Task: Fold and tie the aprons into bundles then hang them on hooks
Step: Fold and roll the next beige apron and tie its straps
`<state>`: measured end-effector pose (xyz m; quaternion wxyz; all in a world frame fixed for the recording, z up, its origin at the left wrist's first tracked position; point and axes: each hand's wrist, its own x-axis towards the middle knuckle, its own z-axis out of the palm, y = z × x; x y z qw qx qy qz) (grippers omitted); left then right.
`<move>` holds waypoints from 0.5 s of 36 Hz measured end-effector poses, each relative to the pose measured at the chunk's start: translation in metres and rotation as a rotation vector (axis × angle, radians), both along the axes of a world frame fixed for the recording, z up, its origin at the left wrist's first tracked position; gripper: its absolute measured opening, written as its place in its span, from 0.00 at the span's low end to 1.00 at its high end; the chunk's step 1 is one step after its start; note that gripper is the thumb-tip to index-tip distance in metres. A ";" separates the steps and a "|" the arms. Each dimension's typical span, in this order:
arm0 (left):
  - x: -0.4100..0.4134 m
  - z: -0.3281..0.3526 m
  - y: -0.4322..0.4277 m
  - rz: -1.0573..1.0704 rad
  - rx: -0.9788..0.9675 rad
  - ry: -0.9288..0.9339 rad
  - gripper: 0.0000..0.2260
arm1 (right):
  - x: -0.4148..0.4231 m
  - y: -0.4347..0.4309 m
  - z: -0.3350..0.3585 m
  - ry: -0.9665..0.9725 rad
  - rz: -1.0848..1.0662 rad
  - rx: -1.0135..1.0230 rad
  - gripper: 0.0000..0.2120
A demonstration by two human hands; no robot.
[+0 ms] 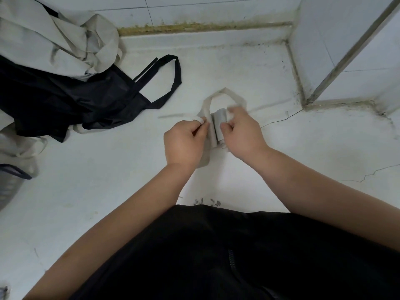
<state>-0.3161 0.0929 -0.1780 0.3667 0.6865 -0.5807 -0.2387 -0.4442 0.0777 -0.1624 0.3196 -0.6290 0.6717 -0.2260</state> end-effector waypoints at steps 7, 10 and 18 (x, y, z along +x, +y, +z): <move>-0.003 0.004 0.004 -0.120 -0.076 -0.040 0.11 | 0.006 0.004 0.011 -0.089 0.144 -0.042 0.20; 0.000 0.003 0.005 -0.173 -0.041 0.021 0.10 | 0.005 0.008 0.009 -0.151 0.217 -0.024 0.21; 0.009 0.010 0.007 -0.165 0.122 0.260 0.11 | 0.012 0.009 0.014 -0.094 0.314 -0.091 0.09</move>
